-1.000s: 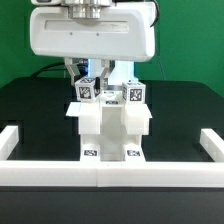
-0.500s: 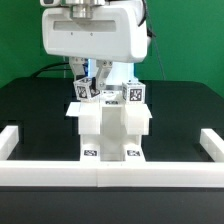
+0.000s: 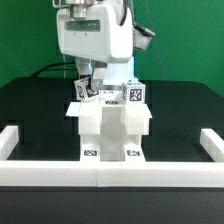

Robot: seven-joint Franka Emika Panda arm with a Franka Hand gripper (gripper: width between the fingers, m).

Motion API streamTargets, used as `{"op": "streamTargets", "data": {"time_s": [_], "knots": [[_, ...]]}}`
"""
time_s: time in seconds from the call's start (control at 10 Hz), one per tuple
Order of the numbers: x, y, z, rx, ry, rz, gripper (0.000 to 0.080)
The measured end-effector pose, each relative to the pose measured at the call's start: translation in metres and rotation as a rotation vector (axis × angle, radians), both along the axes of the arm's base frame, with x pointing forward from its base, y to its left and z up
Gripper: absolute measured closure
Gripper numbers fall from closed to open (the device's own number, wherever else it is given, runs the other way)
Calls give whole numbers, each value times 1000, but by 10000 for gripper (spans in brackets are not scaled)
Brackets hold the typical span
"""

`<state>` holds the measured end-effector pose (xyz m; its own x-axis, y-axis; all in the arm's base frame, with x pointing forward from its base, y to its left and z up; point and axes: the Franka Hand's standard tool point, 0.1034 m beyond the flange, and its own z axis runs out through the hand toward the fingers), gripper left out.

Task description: Assemble chair

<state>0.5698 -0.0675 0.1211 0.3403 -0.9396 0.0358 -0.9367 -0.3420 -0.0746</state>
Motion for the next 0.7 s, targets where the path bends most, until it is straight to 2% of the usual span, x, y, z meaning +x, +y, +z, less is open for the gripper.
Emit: {"op": "streamTargets", "data": {"time_s": [0.7], "knots": [[1,1,0,35,-5,-392,509]]}}
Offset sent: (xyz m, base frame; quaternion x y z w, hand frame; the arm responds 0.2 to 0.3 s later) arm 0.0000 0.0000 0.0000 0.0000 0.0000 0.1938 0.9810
